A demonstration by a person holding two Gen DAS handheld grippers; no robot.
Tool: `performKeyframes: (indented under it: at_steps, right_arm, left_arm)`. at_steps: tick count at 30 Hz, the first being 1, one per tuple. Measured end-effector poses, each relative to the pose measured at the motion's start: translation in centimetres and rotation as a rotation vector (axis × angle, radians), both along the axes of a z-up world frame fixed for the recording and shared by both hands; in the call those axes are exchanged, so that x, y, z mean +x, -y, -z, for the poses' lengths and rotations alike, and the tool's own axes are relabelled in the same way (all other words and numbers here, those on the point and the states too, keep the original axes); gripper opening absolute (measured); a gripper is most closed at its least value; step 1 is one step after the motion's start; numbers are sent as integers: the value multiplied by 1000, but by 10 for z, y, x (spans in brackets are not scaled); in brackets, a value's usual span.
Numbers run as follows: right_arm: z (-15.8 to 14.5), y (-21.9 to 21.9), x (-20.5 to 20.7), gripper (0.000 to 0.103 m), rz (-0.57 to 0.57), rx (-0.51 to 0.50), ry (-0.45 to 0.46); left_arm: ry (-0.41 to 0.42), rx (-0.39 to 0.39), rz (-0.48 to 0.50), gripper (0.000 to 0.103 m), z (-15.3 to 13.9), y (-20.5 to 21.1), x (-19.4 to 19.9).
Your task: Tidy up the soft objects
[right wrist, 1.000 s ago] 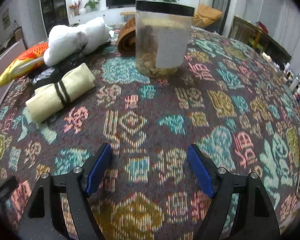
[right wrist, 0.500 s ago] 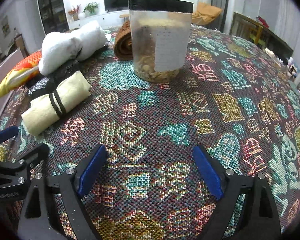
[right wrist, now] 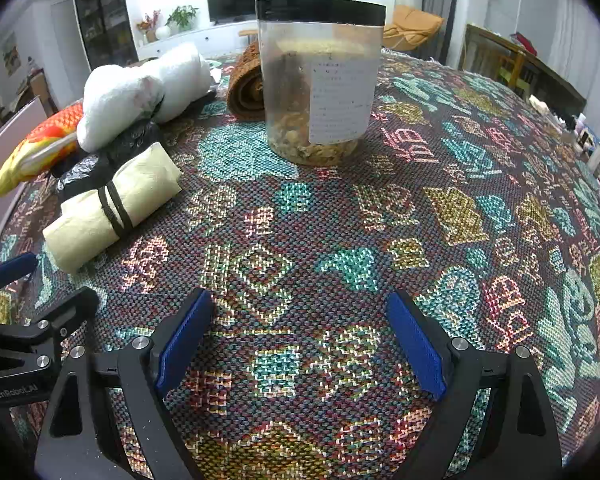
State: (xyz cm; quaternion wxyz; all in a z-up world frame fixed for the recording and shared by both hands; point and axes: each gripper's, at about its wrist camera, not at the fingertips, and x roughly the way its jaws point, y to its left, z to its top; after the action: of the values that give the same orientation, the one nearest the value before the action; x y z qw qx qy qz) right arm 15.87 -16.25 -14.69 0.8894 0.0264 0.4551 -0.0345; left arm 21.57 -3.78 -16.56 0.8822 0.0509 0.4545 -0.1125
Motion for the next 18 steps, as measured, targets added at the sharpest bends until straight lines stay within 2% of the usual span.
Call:
performKeyframes:
  at_steps: [18]
  right_arm:
    - [0, 0, -1, 91, -1, 1, 2]
  left_arm:
    - [0, 0, 0, 103, 0, 0, 0]
